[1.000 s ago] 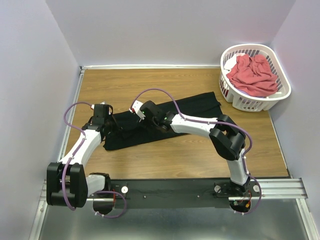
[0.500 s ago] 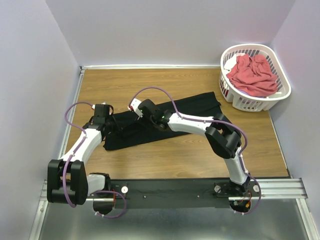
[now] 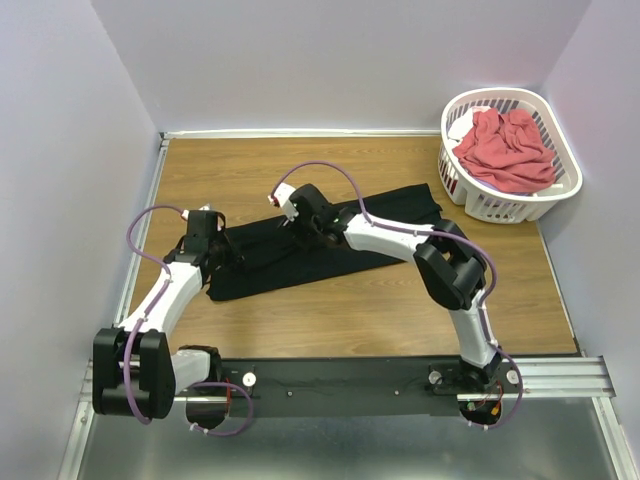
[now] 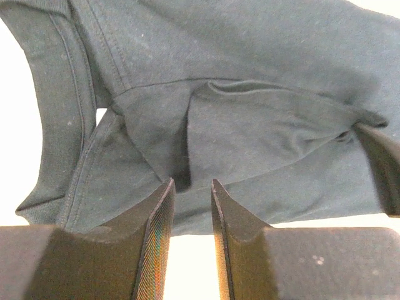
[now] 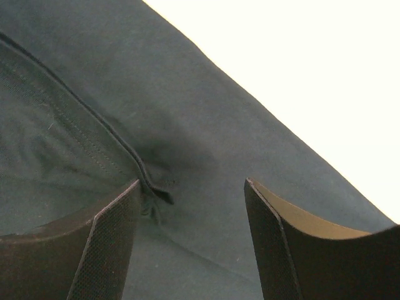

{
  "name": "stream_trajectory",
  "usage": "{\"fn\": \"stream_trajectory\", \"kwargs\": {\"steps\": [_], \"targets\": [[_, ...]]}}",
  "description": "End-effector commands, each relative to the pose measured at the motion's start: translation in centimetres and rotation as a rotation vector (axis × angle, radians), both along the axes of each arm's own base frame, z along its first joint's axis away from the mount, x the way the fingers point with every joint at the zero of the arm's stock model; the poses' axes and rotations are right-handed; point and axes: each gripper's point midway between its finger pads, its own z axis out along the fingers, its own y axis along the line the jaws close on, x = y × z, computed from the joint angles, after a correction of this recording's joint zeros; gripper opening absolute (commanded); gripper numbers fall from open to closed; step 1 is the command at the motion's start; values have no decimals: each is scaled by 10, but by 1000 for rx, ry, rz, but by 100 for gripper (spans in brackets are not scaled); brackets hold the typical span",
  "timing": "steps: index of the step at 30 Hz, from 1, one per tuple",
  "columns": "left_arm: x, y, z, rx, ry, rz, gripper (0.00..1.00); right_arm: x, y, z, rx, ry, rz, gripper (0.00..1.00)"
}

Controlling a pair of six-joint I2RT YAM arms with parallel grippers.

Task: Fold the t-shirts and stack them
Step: Fold the tshirt

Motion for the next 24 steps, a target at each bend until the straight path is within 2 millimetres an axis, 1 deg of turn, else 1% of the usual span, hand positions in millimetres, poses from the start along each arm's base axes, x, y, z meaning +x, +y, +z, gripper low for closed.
{"fn": "stream_trajectory", "kwargs": {"steps": [1,4,5,7,8,9,10,11,12,13,14,15,16,17,19,20,21,22,23,24], "targets": [[-2,-3,-5,-15,-1,-16,38,5,13,14,105,37,4,73],[0,-5,-1,-24,-12,-21,38,6,12,18,124,44,-12,72],[2,-5,5,-26,-30,-22,38,4,13,22,145,56,-7,72],[5,-5,10,-24,-52,-23,38,2,12,42,222,81,-21,72],[7,-5,13,-26,-61,-25,38,-6,17,50,282,131,-3,71],[8,-6,15,-26,-68,-29,38,-6,14,63,323,142,-4,69],[8,-6,16,-27,-70,-33,38,-13,18,69,361,179,25,68],[10,-8,17,-32,-75,-37,37,-16,18,74,400,210,8,67],[12,-8,18,-32,-80,-37,36,-17,15,78,422,229,2,63],[12,-10,17,-33,-78,-44,35,-19,14,80,443,253,0,62],[14,-10,16,-37,-78,-45,33,-24,16,79,471,300,6,61],[15,-12,14,-39,-75,-50,31,-24,13,78,478,317,3,60],[15,-13,13,-39,-73,-54,30,-27,9,70,477,341,-1,60],[16,-16,10,-44,-67,-64,28,-29,9,67,484,359,-6,58],[19,-17,8,-45,-65,-68,28,-28,3,58,482,382,-14,51],[21,-20,5,-45,-62,-76,26,-35,5,54,499,416,16,48],[22,-20,4,-45,-62,-77,25,-36,4,53,514,433,33,42],[23,-21,3,-46,-60,-81,24,-41,6,53,527,455,60,38],[26,-22,3,-45,-63,-83,20,-49,11,52,550,503,114,33],[27,-23,2,-43,-64,-85,19,-53,14,53,561,522,141,30]]}}
